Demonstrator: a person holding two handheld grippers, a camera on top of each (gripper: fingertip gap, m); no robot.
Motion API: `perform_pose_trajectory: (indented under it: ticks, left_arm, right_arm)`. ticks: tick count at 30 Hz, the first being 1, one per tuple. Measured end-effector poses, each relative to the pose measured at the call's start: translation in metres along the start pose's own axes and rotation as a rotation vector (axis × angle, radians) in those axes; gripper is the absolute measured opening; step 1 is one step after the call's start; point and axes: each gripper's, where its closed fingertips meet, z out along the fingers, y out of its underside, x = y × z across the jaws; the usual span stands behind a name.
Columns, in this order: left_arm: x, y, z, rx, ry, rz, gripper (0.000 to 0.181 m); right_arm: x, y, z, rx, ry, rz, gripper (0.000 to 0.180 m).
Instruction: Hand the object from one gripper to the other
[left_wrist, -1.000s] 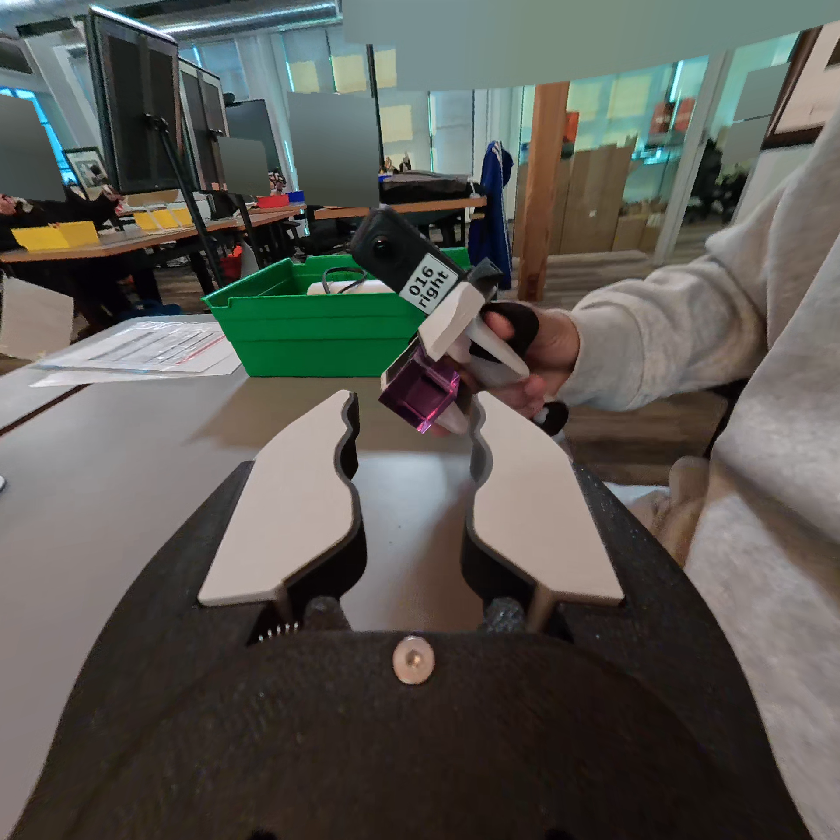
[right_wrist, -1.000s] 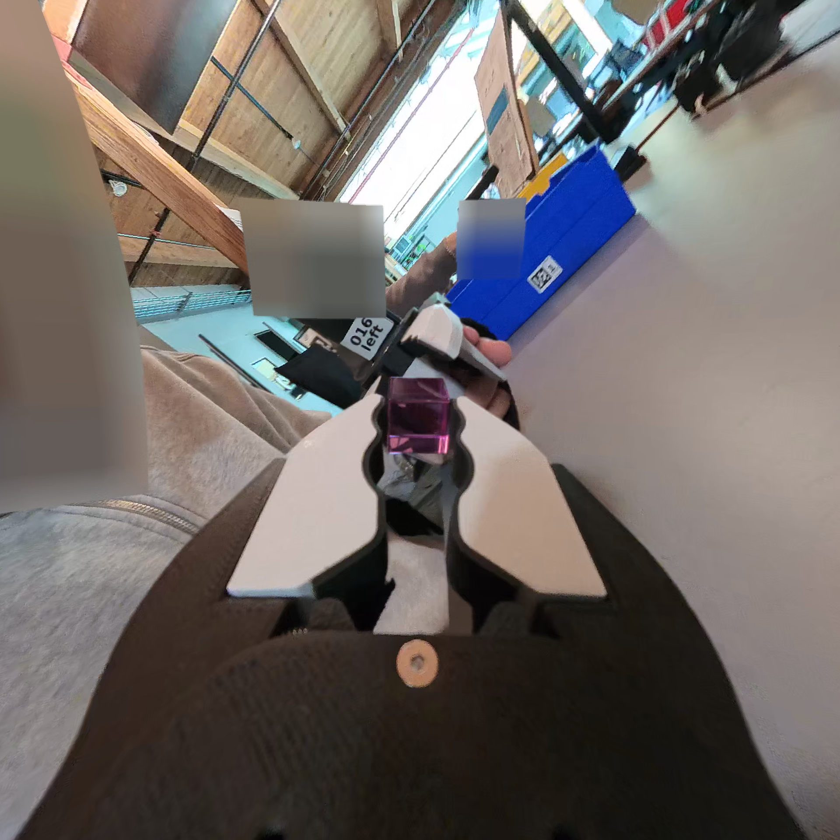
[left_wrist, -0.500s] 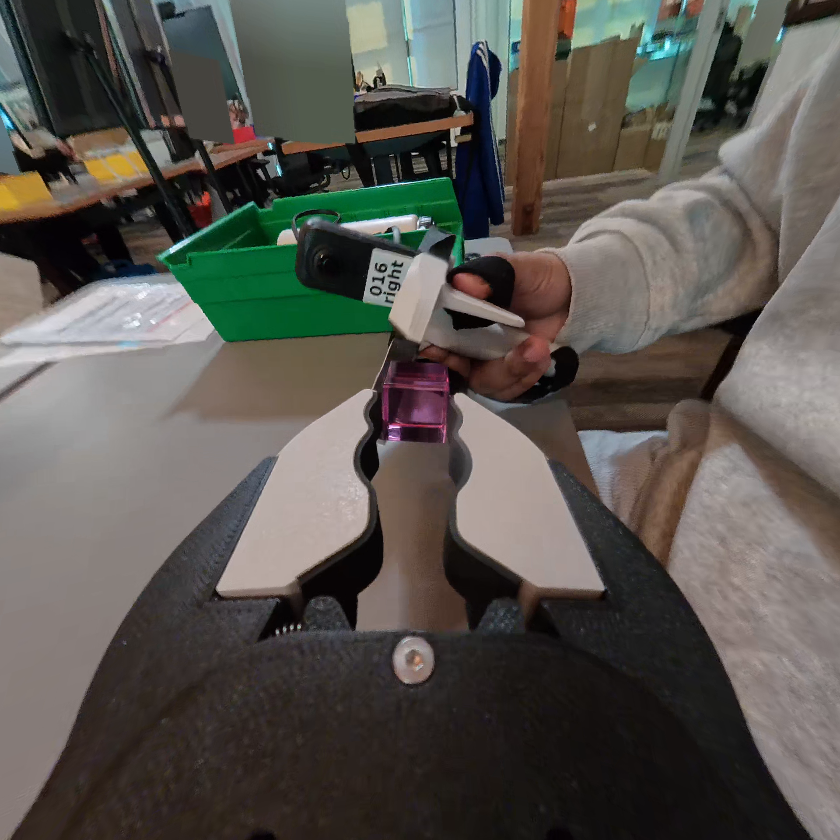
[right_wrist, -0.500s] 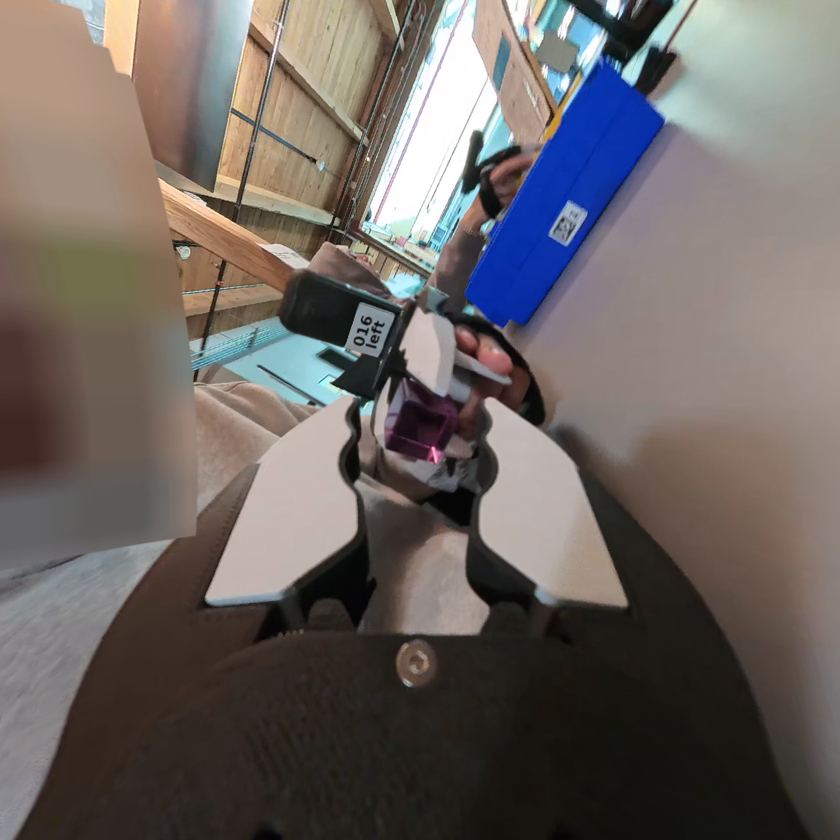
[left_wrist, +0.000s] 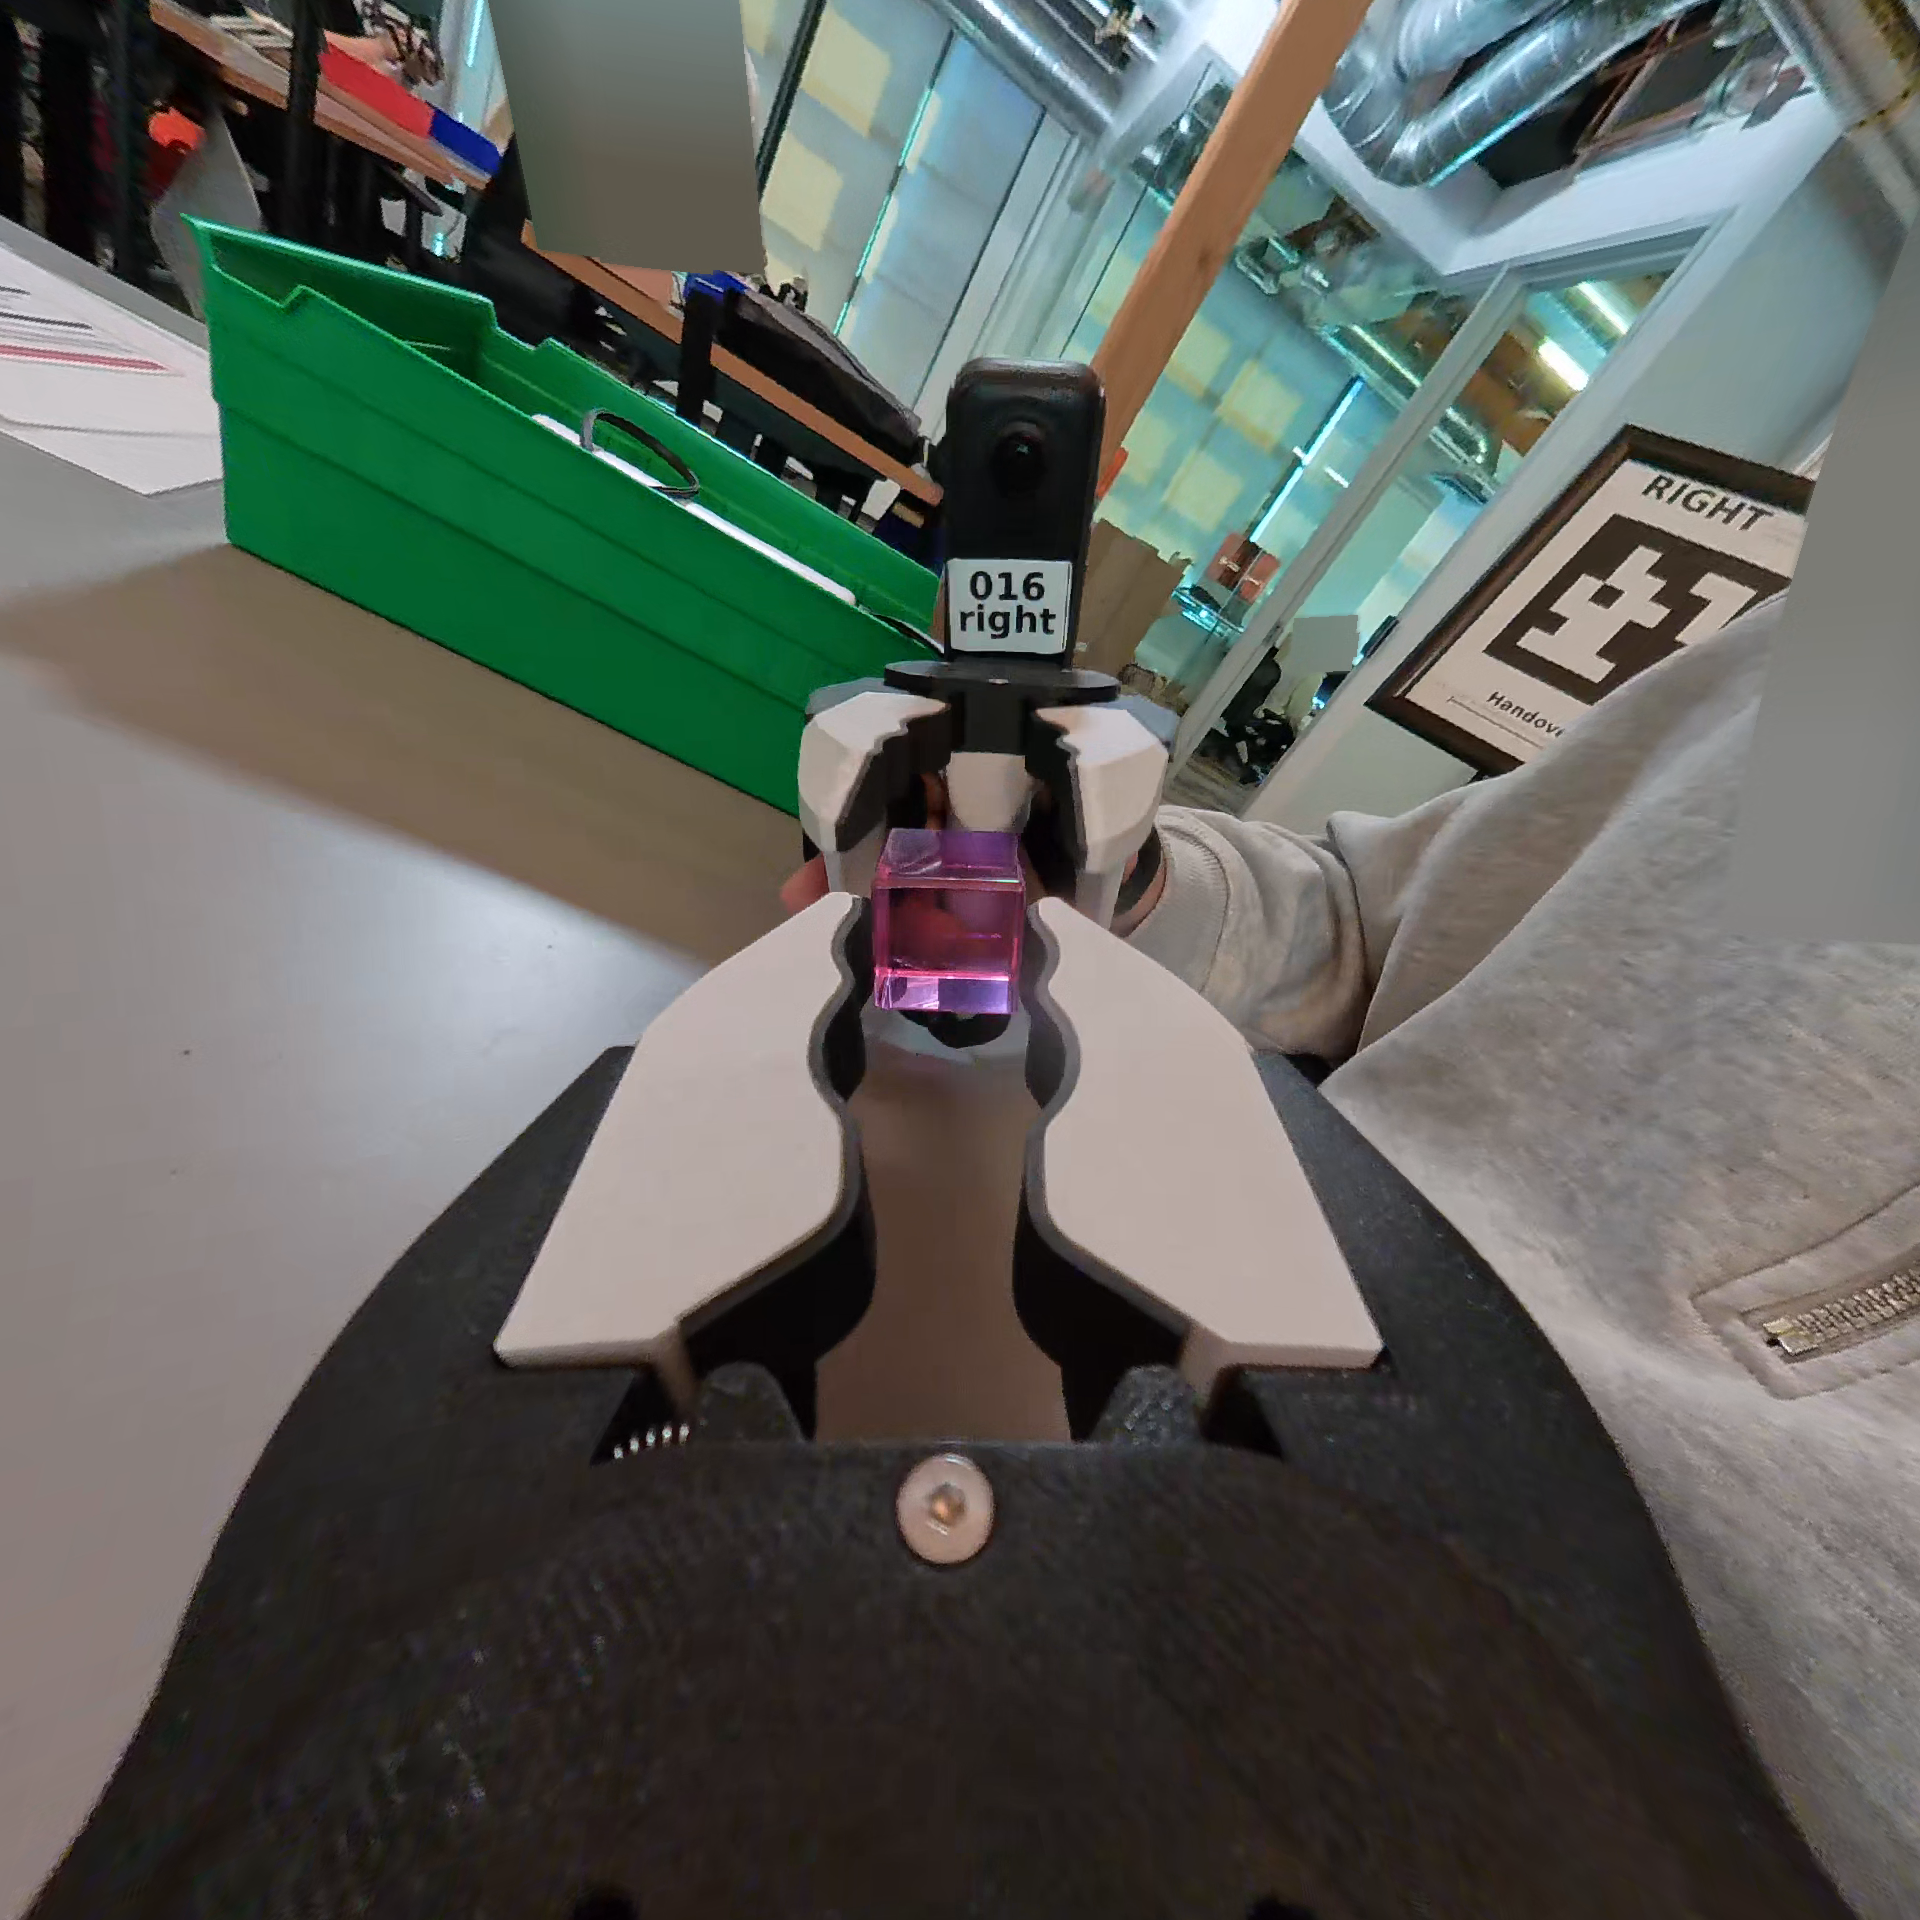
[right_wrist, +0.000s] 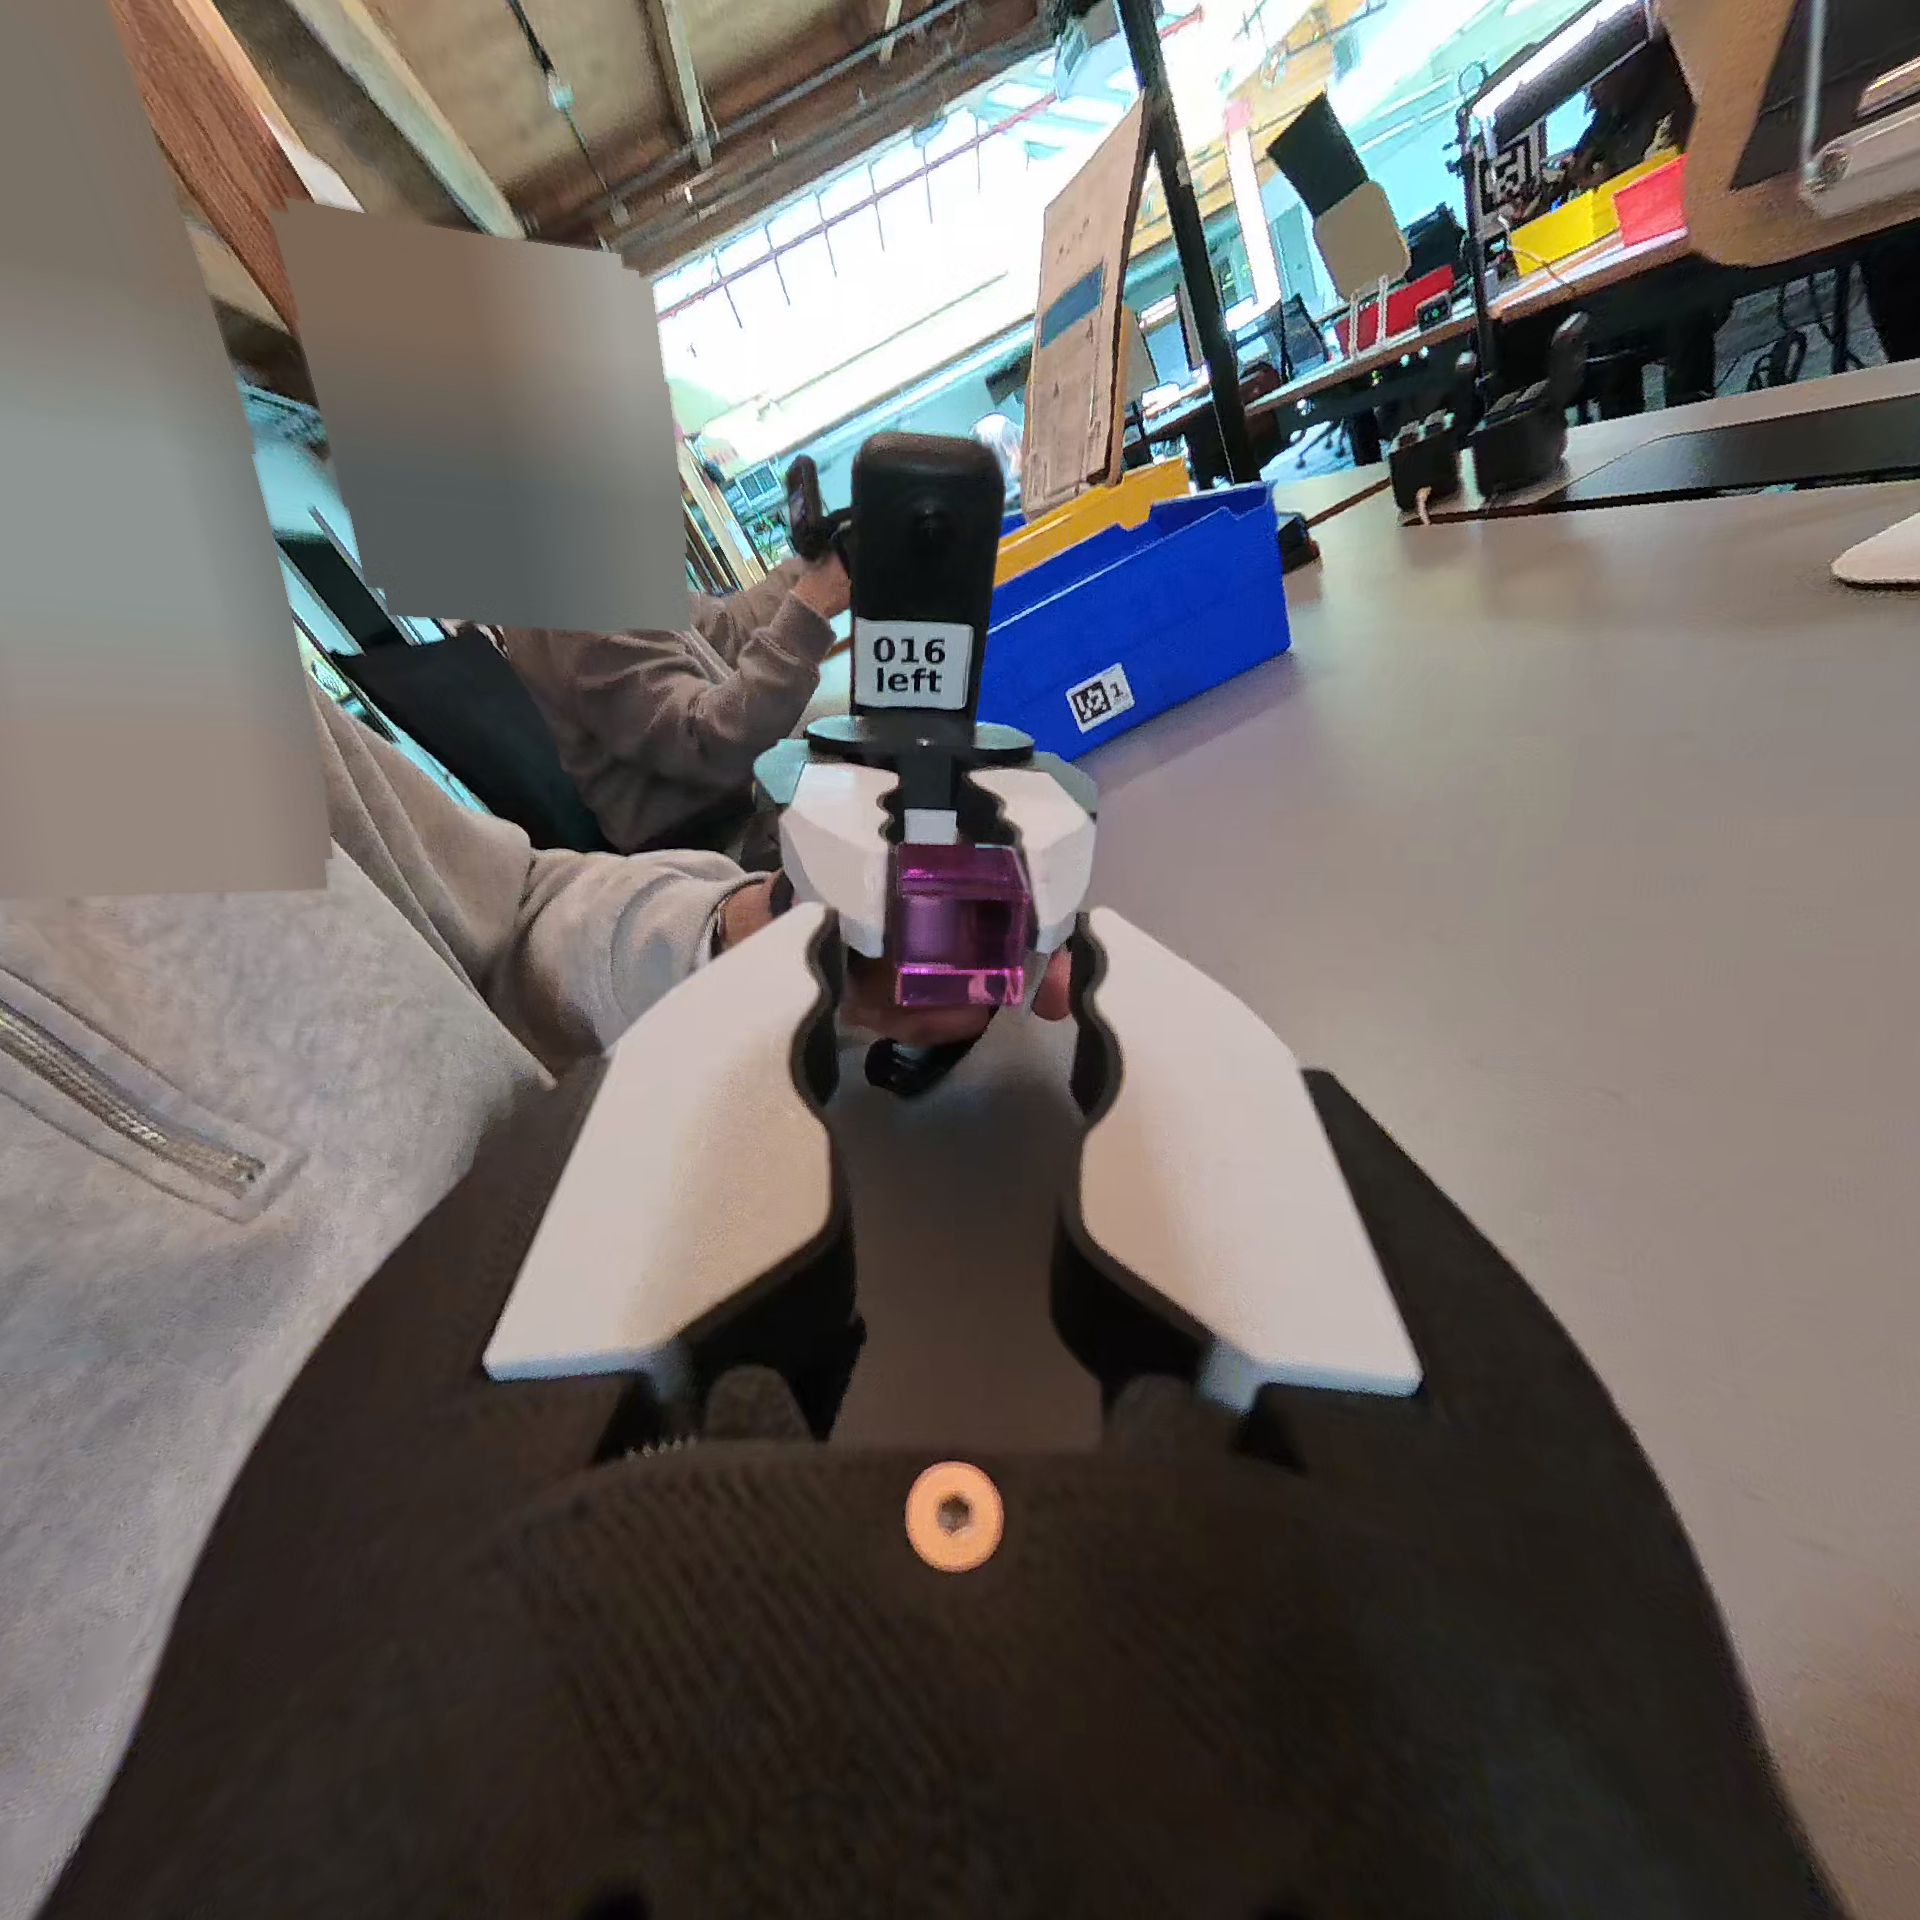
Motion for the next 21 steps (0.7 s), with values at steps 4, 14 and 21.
perform_pose_trajectory:
  ticks: [4,14,21]
  left_arm:
    - [0.004,0.001,0.002,-0.002,0.028,-0.015,0.026]
    - [0.008,0.001,0.004,0.012,0.056,-0.017,0.025]
    - [0.007,-0.005,0.002,0.054,0.062,-0.039,0.038]
  right_arm:
    - [0.000,0.005,0.003,-0.031,0.009,-0.016,0.040]
    - [-0.006,0.002,0.000,-0.029,-0.026,0.039,0.025]
    - [-0.003,-0.008,-0.006,0.032,-0.027,0.119,0.025]
